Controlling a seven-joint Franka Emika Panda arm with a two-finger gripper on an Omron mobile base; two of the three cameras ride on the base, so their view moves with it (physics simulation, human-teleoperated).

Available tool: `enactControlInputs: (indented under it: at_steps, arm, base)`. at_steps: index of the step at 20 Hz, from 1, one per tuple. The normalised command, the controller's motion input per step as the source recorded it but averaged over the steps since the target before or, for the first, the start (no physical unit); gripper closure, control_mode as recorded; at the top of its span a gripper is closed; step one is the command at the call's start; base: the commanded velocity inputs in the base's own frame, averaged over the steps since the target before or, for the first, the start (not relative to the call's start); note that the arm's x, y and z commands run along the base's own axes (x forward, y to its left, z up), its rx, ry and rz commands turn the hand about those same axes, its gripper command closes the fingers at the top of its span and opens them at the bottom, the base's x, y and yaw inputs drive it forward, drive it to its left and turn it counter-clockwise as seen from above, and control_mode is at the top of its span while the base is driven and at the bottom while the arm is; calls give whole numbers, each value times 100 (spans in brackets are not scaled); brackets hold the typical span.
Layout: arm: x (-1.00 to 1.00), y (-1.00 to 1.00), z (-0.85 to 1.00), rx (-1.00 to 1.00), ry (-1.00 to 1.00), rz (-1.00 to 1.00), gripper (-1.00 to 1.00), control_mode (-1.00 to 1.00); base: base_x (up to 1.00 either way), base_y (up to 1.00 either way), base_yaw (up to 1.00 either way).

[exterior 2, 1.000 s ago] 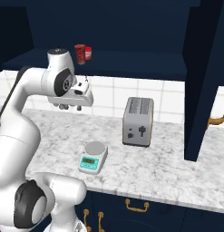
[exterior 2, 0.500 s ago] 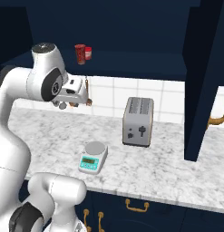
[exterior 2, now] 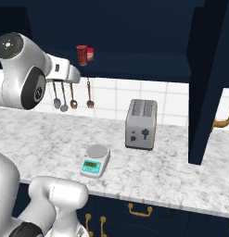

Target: Pick the yogurt and place it on the digital scale for weighing, and close the cabinet.

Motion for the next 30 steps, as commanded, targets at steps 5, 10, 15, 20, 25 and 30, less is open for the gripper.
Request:
enactControlInputs:
  at_steps: [5,10,15,20,25,30]
  arm:
    - [-5,1,59,1,-46,1,-100,-100]
    - [39,2,8,0,-7,0,-100,-100]
    - [61,1,0,0,3,0,-100,-100]
    - [51,1,1,0,-2,0,-100,-100]
    - [40,3,1,0,0,0,-100,-100]
    - [58,0,0,0,0,0,-100,-100]
  base:
    - [0,0,0]
    - [0,0,0]
    - [0,0,0]
    - [0,0,0]
    - [0,0,0]
    - [0,0,0]
